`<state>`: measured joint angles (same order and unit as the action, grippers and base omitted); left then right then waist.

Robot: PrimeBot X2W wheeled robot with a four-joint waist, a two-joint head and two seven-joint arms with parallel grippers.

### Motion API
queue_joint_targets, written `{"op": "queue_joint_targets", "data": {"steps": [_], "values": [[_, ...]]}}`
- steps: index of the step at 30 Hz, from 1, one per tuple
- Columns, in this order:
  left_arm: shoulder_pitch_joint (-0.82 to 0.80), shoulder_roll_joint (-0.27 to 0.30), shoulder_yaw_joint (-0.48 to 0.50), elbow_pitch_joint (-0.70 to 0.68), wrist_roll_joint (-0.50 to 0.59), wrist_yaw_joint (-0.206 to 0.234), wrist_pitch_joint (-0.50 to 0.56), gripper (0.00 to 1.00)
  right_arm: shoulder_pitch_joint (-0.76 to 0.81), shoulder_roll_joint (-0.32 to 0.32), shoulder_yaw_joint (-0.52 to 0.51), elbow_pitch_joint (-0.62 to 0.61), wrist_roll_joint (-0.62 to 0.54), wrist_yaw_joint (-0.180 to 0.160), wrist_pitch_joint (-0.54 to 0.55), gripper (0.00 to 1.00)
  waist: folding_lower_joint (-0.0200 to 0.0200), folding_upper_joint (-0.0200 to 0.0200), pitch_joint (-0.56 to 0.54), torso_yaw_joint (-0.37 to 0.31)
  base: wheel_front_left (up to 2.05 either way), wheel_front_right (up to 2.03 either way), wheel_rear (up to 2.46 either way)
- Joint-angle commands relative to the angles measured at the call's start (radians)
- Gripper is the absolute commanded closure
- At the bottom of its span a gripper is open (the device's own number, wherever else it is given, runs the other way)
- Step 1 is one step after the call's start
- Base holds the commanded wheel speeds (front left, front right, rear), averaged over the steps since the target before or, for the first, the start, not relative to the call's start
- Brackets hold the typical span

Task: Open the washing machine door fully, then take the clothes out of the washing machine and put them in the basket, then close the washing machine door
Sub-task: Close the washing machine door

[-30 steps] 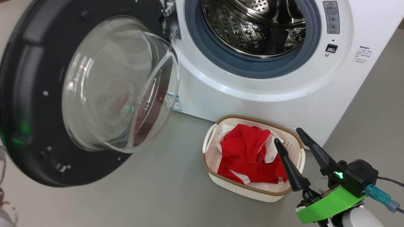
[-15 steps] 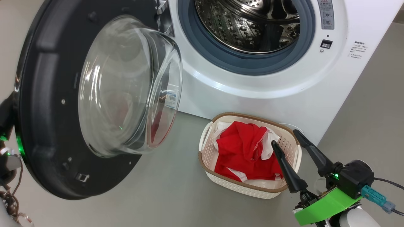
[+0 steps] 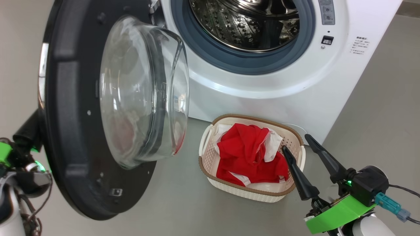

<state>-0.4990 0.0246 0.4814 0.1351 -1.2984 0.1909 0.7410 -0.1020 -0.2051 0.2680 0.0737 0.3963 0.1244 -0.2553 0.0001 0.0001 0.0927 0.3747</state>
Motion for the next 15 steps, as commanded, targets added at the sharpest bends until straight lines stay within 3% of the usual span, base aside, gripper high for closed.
{"op": "queue_joint_targets", "data": {"steps": [1,9,15], "values": [[0.012,0.026,-0.007,-0.045,-0.027,0.010,-0.005,1.00,-0.023,0.000,0.015,-0.024,-0.013,0.006,-0.006,0.00,-0.0001,-0.0001,0.003,-0.007,0.00,0.00,0.00],[0.077,0.026,-0.125,-0.164,-0.157,0.064,-0.086,1.00,-0.026,0.013,0.015,-0.022,-0.015,0.006,-0.006,0.00,-0.0001,-0.0001,0.009,-0.043,0.00,0.00,0.00],[0.116,0.026,-0.183,-0.230,-0.190,0.086,-0.120,1.00,-0.029,0.014,0.012,-0.026,-0.017,0.006,-0.006,0.00,-0.0001,-0.0001,0.015,-0.071,0.00,0.00,0.00]]}}
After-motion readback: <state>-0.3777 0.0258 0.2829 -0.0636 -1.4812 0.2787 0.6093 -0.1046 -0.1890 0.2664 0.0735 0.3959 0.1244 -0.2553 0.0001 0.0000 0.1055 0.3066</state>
